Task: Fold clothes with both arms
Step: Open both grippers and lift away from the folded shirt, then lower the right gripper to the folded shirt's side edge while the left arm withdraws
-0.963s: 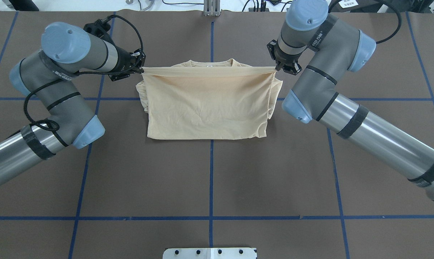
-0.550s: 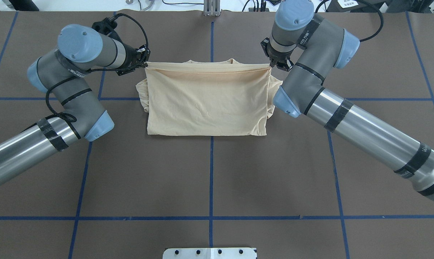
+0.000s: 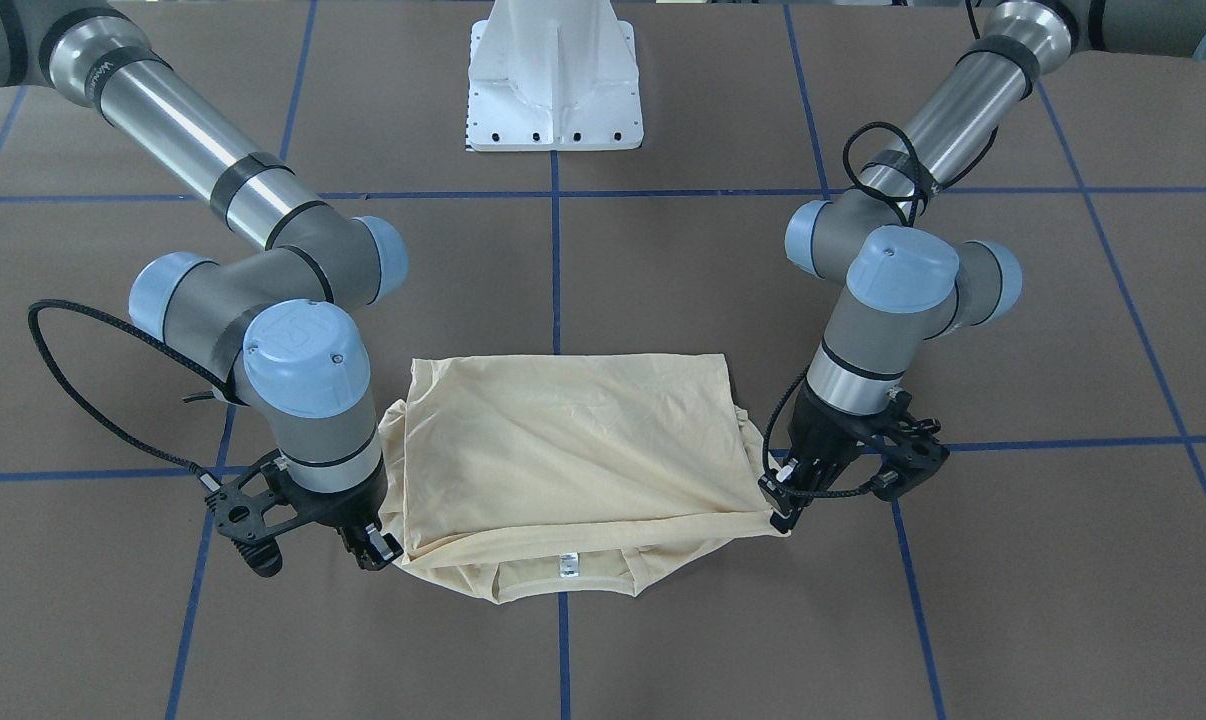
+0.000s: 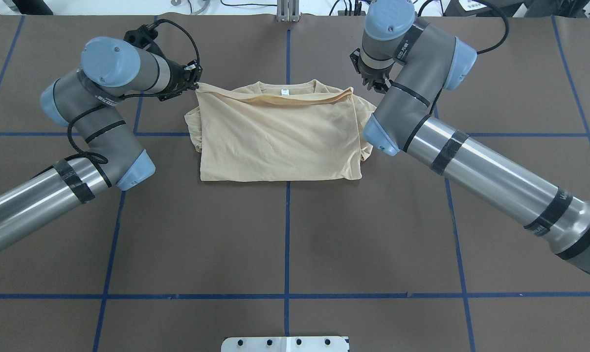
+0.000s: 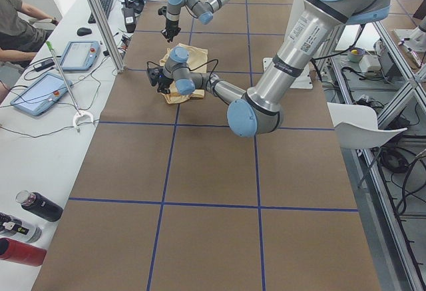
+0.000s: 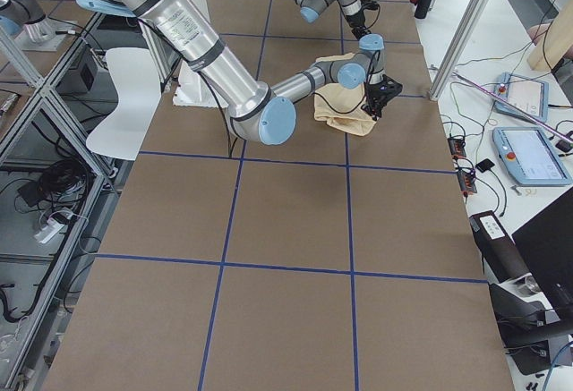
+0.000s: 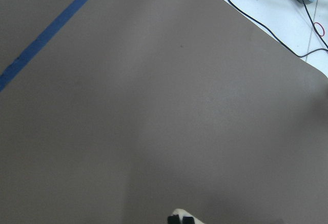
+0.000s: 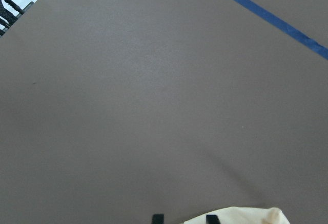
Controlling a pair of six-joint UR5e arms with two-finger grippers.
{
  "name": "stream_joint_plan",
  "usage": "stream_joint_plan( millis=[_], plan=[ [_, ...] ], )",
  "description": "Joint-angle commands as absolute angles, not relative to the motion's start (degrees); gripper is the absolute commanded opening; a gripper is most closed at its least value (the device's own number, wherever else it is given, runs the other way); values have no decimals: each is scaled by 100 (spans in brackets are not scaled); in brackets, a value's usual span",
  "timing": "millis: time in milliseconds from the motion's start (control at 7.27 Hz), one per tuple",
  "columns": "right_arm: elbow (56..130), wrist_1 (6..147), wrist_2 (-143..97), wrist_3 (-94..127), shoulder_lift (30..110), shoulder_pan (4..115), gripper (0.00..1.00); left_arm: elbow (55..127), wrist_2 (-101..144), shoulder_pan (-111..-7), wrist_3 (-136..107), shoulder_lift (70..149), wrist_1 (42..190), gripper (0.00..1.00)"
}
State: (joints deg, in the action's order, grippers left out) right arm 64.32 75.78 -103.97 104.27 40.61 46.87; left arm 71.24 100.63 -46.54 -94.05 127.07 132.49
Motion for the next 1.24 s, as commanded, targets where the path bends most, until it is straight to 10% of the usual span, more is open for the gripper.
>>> stream_joint_plan(
  millis=[0, 550, 1101],
  plan=[
    [6302, 7576, -10354, 10433, 3920, 4676, 63, 6988, 10063, -4711, -9404, 12700, 13525, 27],
    [7815, 7567, -10476, 10529, 4793, 4598, 65, 7161, 10386, -5097, -9387, 12718, 13641, 36],
    [9999, 7585, -9822, 11737, 6161, 3476, 91, 8321, 10854, -5212, -9378, 12069, 13579, 37]
  ],
)
